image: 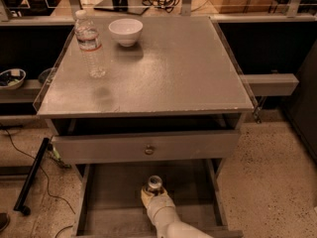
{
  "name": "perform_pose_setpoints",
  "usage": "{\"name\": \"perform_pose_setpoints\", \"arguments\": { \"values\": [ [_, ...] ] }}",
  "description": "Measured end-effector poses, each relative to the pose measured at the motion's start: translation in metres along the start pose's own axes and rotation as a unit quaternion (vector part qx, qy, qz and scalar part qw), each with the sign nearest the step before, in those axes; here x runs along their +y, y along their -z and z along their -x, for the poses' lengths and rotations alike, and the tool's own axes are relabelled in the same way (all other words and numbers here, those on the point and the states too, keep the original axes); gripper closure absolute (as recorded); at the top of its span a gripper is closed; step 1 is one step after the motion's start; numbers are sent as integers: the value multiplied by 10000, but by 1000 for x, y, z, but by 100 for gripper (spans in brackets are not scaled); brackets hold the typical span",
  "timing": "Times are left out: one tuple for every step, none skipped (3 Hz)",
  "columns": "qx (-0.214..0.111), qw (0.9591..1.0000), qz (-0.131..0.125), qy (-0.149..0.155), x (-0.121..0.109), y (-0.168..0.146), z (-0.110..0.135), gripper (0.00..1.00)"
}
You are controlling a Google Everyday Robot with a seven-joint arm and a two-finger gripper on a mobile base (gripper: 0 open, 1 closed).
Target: Place redbull can into middle drawer
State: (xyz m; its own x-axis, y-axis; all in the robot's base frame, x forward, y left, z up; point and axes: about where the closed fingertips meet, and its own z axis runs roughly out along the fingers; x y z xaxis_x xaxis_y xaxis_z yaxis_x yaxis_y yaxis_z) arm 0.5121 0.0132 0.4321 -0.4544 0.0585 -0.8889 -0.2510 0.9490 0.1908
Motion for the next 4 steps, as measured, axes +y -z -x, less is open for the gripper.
{"name": "perform_pose_setpoints", "arguments": {
  "values": [
    [0,10000,-1,0,0,0,0,100],
    [-17,9999,-171,-3,-6,-3,1,100],
    [-115,9989,-445,-73,-19,-10,7,100],
    [-208,9970,-733,-100,-33,-31,18,100]
  ]
}}
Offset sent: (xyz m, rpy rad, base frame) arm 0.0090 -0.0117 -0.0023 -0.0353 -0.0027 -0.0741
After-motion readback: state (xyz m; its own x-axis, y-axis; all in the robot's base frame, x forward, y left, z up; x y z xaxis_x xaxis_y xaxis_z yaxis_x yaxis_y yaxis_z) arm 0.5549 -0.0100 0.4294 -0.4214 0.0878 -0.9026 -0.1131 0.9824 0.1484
